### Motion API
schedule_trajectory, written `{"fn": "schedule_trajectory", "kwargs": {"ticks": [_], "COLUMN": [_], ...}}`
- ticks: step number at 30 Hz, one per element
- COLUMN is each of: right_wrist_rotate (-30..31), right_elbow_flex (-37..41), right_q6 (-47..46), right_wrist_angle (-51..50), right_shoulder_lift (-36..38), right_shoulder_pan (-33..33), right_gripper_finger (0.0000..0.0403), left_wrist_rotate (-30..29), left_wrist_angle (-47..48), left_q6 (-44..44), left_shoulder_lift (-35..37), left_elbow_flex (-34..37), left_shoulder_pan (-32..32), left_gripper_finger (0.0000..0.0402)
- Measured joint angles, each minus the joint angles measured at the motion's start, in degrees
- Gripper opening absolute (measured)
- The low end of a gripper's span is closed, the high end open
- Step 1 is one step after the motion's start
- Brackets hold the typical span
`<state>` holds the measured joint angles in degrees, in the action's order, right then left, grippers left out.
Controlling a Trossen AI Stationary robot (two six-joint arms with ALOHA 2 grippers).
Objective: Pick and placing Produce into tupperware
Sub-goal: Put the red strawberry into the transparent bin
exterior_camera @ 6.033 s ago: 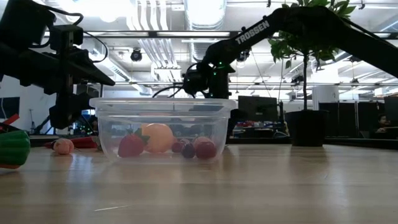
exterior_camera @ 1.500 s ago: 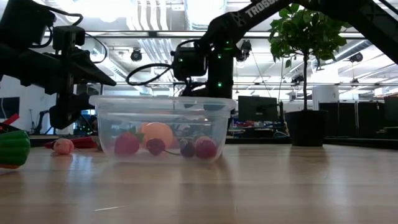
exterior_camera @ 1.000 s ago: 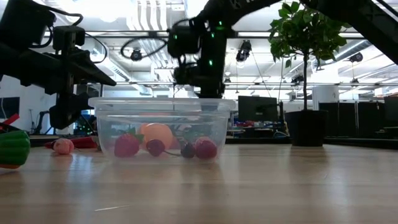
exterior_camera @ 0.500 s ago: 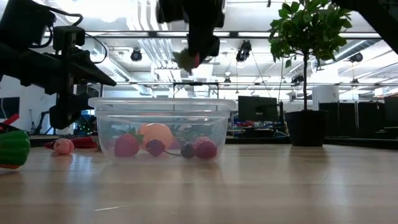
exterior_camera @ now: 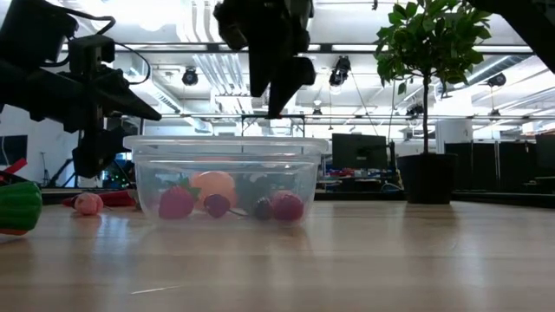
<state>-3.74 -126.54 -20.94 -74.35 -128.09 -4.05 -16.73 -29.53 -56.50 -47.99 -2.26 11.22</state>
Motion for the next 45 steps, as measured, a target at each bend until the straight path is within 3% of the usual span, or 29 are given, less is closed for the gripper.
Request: {"fn": "schedule_trajectory", "kwargs": {"ticks": [4,8,16,24,45], "right_wrist_rotate": [5.1,1.0,2.3,2.3,4.4], "right_elbow_flex": [-2.2,-2.0,-1.4,-1.3,-1.0], "right_q6": [-3.4,-6.6,-2.1,8.1,11.1], "right_wrist_angle": [-4.2,-4.1,-2.4,-1.0,5.6], "right_shoulder_lift": [0.2,-0.3,-6.2,-10.1,-14.6], "right_shoulder_pan": [2.7,8.5,17.0,16.5,16.4], "right_gripper_finger": [0.0278,0.0271,0.0251,0.0242,0.0236], "left_wrist_rotate": [0.0,0.0,0.0,0.0,0.0], "left_wrist_angle": [0.0,0.0,-0.1,0.0,0.0], "left_q6": [0.0,-0.1,-0.1,-0.1,-0.1], "left_shoulder_lift": [0.0,0.1,0.1,0.1,0.0], "left_elbow_flex": [0.0,0.0,0.0,0.0,0.0], "left_shoulder_pan": [0.0,0.0,0.0,0.0,0.0], "left_gripper_finger": [0.0203,0.0203,0.0203,0.0203,0.0203]}}
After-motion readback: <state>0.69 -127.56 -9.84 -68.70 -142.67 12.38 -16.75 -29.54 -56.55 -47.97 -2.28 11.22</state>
